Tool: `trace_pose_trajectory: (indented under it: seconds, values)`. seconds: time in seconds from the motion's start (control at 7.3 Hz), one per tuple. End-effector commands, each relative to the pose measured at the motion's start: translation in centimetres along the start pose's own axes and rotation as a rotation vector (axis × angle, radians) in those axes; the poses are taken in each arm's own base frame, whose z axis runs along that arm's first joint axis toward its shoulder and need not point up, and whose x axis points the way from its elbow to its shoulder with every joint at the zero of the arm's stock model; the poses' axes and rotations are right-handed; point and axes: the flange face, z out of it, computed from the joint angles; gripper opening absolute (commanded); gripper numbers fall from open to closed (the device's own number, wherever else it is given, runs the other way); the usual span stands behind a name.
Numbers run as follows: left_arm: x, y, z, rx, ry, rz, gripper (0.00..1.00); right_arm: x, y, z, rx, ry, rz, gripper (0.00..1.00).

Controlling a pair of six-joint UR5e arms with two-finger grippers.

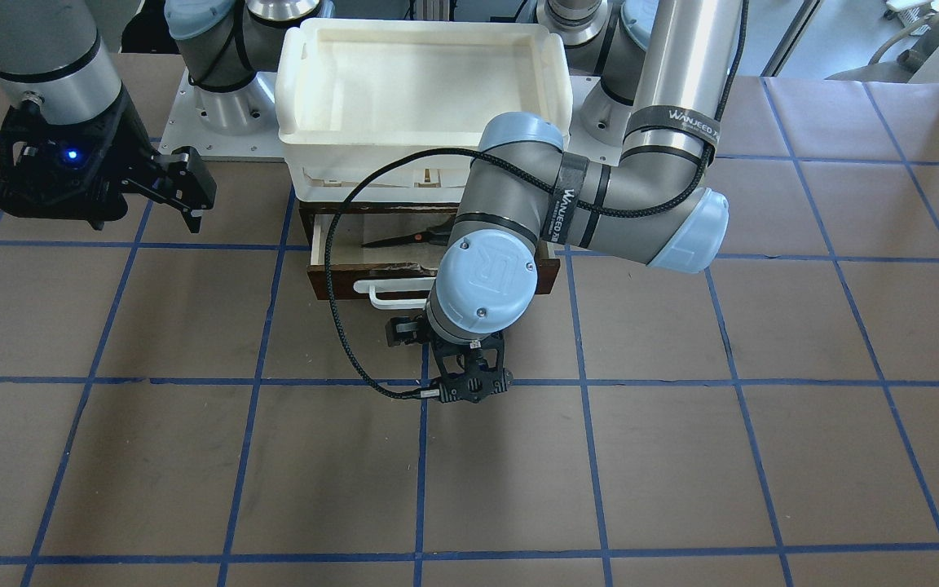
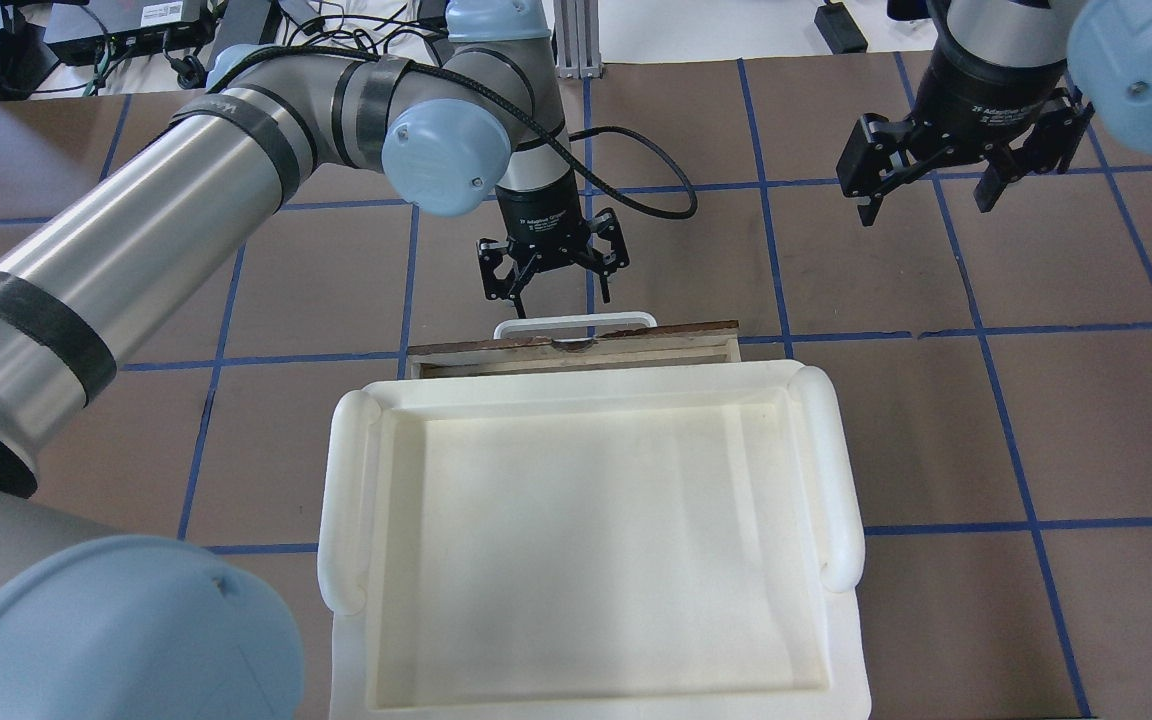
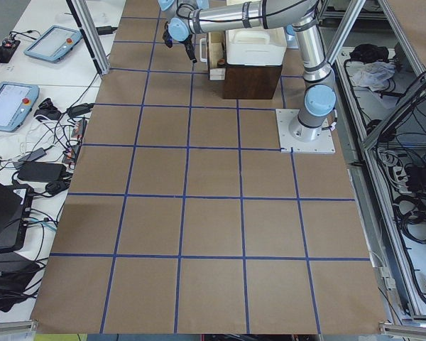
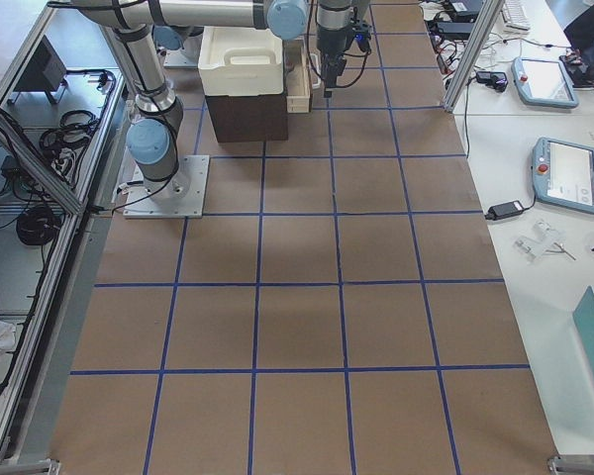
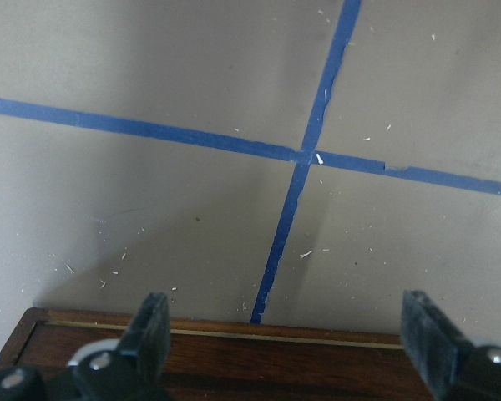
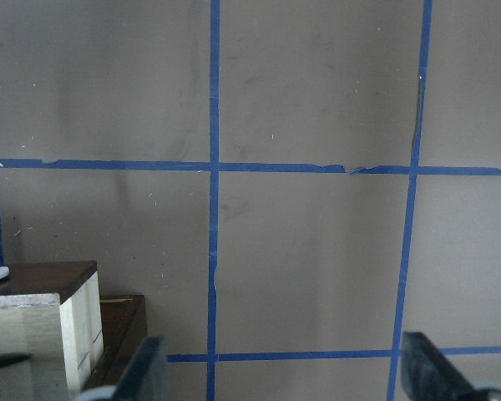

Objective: Put scissors in drawer and close it
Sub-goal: 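Keep pushing the drawer fully shut with the left gripper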

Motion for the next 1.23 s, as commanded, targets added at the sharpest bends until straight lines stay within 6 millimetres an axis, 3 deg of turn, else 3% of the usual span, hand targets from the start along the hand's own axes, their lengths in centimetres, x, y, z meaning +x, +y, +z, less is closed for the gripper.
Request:
trace_pose_trajectory:
  seconds: [0.0, 0.41, 1.1]
  values:
    - [0.2, 0.8, 0.5, -0.029, -0.019, 0.006, 1.0, 0.0, -0.1, -0.1, 0.005, 0.0, 0.002, 1.0]
    - [-0.4, 2.2, -0.4, -0.056, -0.032, 0.016, 1.0, 0.0, 0.1, 0.3, -0.015, -0.001, -0.011, 1.0]
    - [-1.3, 3.2, 1.3, -0.097, -0.066, 0.021, 1.0, -0.1, 0.1, 0.5, -0.004, -0.004, -0.011, 1.0]
